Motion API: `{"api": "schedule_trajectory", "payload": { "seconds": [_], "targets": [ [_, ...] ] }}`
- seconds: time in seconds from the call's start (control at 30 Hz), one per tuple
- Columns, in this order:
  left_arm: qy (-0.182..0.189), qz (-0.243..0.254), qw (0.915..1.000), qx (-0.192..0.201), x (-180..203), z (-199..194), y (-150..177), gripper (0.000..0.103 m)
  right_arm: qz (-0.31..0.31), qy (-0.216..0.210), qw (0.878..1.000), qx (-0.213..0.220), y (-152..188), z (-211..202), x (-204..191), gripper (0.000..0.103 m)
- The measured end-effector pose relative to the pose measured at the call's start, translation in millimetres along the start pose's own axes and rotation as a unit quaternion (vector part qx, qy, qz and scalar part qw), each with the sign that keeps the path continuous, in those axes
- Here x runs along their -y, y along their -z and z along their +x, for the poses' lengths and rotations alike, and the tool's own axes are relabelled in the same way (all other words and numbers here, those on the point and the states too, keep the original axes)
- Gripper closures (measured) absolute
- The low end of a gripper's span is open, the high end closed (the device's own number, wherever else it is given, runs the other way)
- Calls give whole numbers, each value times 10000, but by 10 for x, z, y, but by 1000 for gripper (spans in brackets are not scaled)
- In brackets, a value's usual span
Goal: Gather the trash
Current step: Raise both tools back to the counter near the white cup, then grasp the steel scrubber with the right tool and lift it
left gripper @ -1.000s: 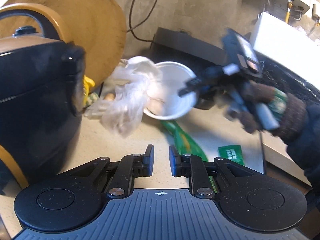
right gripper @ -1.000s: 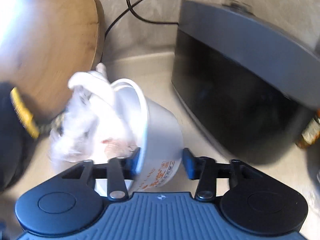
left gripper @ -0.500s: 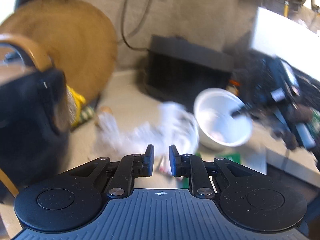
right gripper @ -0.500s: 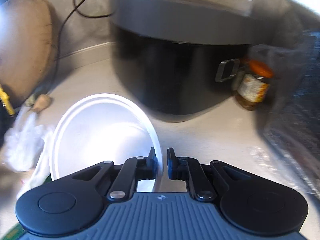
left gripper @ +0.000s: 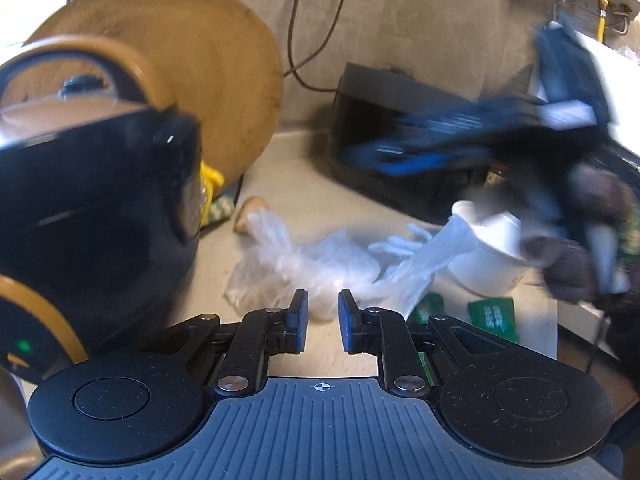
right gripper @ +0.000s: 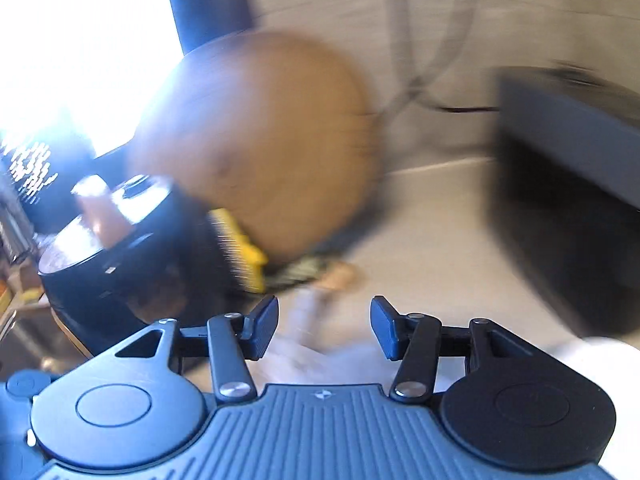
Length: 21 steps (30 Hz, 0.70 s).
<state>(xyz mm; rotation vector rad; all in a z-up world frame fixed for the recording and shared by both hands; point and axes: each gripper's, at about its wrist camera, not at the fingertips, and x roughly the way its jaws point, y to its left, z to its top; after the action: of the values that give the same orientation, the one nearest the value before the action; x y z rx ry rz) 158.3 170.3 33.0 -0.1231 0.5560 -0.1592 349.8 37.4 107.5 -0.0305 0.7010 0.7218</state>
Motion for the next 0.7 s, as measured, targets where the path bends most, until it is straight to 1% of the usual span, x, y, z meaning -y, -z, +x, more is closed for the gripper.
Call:
{"api": "schedule_trajectory", "payload": {
  "seconds": [0.07,0.13,0.23,0.3,0.43,0.47,0.53,0.57,0.6,0.63,0.67,0.7],
  "targets": [
    [55,24,10000,-74,-60,3,36,84,-66,-219,9996,-158,-132,361,-156,52],
    [125,64,9998,-116,-109,-2,78,84,266,-497,9981,-268,-275,672,-150,52],
    [198,119,9996,-164,-177,-25,139,84,756,-626,9948,-261,-393,1021,-32,52],
    [206,183,9994,-194,-212,-38,178,84,922,-849,9916,-313,-419,1187,33,53],
    [297,289,9989,-220,-244,-38,235,84,1351,-1529,9779,-459,-389,1358,96,53],
    [324,275,9988,-232,-255,-20,244,84,1434,-1613,9754,-457,-373,1384,98,53],
    [394,226,9986,-275,-265,54,234,84,1455,-1568,9756,-492,-374,1455,81,53],
    [422,212,9985,-286,-264,78,231,84,1437,-1481,9769,-557,-365,1425,17,57],
    [440,203,9984,-295,-266,106,225,84,1432,-1379,9778,-662,-363,1464,-23,64],
    [449,194,9983,-303,-267,126,218,84,1444,-1317,9775,-792,-352,1496,-37,79],
    [453,184,9983,-302,-268,136,217,84,1460,-1255,9773,-882,-336,1504,-22,81],
    [452,177,9984,-301,-269,142,218,84,1450,-1145,9790,-865,-339,1478,-11,83]
  ]
}}
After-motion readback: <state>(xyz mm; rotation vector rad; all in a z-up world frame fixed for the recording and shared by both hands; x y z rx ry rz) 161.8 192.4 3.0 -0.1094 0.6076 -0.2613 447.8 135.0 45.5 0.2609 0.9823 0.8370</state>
